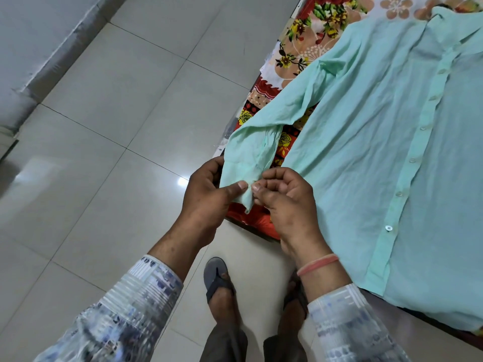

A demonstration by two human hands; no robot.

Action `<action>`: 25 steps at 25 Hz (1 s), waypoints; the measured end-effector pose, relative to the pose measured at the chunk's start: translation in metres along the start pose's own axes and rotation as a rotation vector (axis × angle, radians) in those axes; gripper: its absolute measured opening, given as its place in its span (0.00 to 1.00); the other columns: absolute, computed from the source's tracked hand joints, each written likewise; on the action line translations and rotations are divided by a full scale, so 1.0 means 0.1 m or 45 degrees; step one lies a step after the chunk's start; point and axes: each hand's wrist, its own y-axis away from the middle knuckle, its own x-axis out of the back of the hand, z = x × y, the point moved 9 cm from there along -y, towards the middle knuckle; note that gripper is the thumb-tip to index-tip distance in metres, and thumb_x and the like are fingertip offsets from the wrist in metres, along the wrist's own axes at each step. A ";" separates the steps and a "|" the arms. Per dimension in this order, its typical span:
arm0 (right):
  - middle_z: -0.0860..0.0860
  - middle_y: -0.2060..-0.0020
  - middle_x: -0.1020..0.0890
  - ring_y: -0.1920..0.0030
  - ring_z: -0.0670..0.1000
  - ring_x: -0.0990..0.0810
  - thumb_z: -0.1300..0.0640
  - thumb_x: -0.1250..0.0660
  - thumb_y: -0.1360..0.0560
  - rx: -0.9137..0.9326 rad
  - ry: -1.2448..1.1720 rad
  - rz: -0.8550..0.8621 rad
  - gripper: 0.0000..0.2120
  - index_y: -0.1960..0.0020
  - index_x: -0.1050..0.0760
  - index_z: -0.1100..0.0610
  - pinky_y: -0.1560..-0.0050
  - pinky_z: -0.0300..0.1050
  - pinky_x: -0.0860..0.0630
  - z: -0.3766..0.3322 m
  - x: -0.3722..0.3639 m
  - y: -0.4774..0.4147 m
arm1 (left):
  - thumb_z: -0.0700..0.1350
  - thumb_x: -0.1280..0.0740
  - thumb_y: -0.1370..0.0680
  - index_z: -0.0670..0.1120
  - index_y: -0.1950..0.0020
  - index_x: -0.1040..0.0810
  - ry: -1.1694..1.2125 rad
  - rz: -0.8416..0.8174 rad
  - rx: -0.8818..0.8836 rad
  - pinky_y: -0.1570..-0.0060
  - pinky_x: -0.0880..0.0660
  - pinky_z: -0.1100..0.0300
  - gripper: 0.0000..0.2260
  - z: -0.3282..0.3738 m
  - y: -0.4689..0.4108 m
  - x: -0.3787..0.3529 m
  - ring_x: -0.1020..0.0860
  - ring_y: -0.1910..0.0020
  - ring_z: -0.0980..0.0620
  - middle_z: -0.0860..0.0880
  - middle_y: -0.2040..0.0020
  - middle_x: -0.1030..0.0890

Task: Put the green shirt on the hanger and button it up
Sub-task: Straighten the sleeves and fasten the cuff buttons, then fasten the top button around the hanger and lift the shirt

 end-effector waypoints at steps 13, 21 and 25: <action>0.42 0.52 0.12 0.49 0.39 0.13 0.64 0.25 0.23 0.281 0.466 -0.097 0.12 0.45 0.12 0.50 0.44 0.34 0.19 -0.18 -0.03 0.07 | 0.32 0.23 0.25 0.47 0.36 0.18 -0.017 -0.020 -0.015 0.44 0.15 0.46 0.20 0.12 0.03 0.00 0.12 0.44 0.47 0.48 0.43 0.11; 0.46 0.56 0.13 0.54 0.44 0.13 0.64 0.30 0.21 0.257 0.345 0.144 0.14 0.43 0.17 0.47 0.48 0.42 0.16 -0.12 0.22 0.00 | 0.51 0.23 0.22 0.55 0.40 0.18 -0.537 0.335 -0.078 0.47 0.15 0.49 0.12 0.24 -0.09 0.33 0.14 0.47 0.51 0.56 0.49 0.14; 0.43 0.50 0.14 0.51 0.40 0.16 0.62 0.30 0.20 0.335 0.484 0.183 0.11 0.41 0.17 0.50 0.52 0.26 0.24 -0.40 0.30 0.03 | 0.50 0.24 0.22 0.52 0.32 0.18 -0.901 0.316 -0.430 0.37 0.24 0.57 0.18 0.69 -0.06 0.07 0.19 0.37 0.50 0.52 0.36 0.16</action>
